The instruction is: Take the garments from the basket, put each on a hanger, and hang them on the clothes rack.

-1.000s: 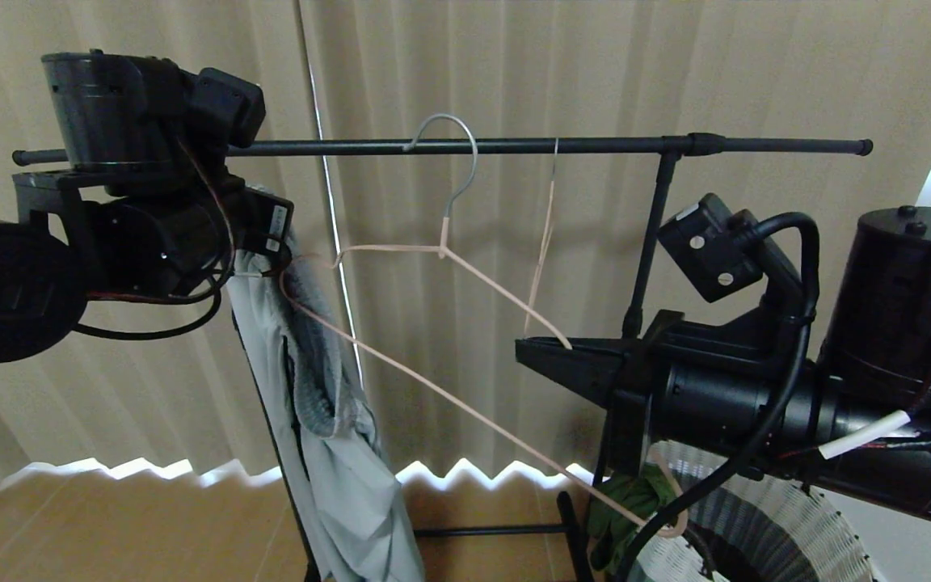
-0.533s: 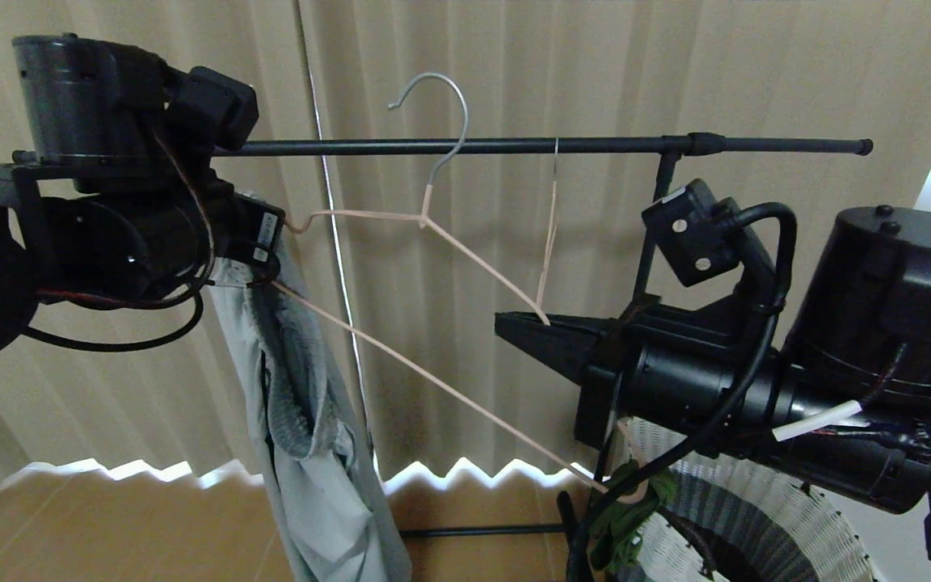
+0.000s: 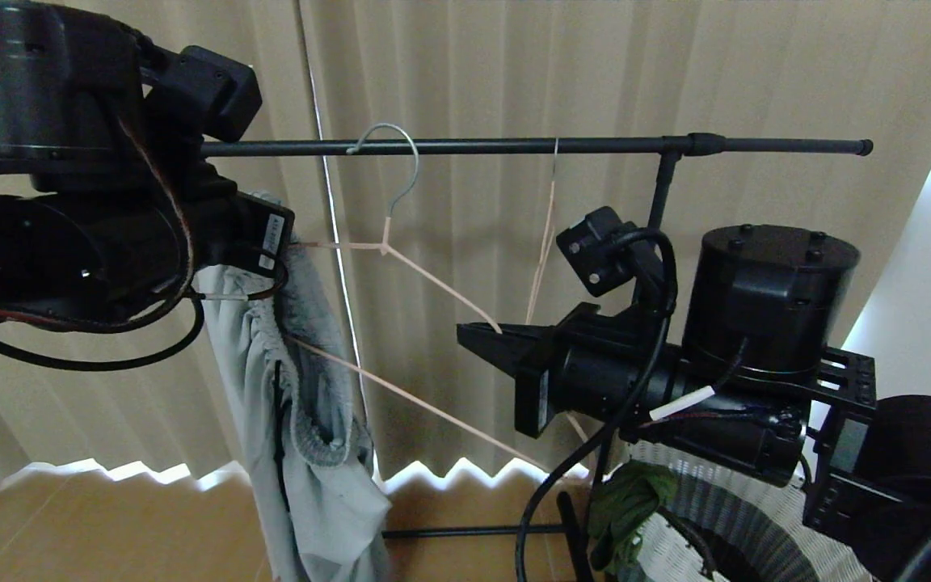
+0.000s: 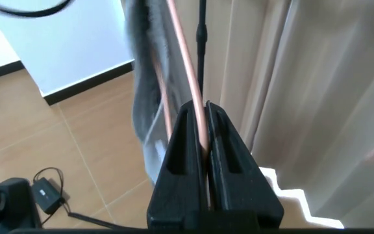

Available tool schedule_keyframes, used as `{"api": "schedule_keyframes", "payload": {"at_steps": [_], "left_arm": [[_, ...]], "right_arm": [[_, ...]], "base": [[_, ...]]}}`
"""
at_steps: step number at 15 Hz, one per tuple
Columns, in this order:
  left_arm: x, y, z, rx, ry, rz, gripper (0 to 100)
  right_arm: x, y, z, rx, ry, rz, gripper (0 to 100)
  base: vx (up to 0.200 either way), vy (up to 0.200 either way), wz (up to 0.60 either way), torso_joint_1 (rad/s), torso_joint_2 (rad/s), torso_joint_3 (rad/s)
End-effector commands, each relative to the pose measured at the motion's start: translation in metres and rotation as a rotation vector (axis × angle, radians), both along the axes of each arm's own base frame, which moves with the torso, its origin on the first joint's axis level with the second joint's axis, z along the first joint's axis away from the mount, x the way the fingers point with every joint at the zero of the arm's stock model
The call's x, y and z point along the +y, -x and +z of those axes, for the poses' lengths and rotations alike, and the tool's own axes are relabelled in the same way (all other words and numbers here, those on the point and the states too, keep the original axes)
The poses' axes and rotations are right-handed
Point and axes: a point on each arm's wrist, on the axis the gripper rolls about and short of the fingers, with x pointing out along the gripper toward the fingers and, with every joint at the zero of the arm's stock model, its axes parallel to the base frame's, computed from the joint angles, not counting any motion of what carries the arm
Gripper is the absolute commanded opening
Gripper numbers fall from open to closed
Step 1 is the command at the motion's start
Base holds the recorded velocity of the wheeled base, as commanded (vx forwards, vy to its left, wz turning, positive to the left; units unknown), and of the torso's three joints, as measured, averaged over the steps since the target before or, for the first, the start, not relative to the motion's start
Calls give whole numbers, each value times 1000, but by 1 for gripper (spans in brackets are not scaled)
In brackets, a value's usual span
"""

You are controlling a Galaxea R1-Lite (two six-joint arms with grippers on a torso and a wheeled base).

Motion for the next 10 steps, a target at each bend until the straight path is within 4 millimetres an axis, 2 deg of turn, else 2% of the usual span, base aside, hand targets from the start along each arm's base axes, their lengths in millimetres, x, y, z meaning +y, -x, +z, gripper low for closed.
{"api": "schedule_keyframes", "payload": {"at_steps": [1,4,6,10], "left_arm": [[-3,23,11,-7,46,-44,0],[-15,38,14,-6,96,-126,0],[-17,40,15,3,110,-201,0],[-16,50,5,48,96,-370,0]], "right_arm": [[11,-10,-10,22,13,0,0],[14,-12,-10,39,-3,0,0],[13,-10,-9,36,-5,0,0],[8,-6,-1,21,-23,-6,0]], "base": [[0,0,0,0,0,0],[0,0,0,0,0,0],[0,0,0,0,0,0],[0,0,0,0,0,0]]}}
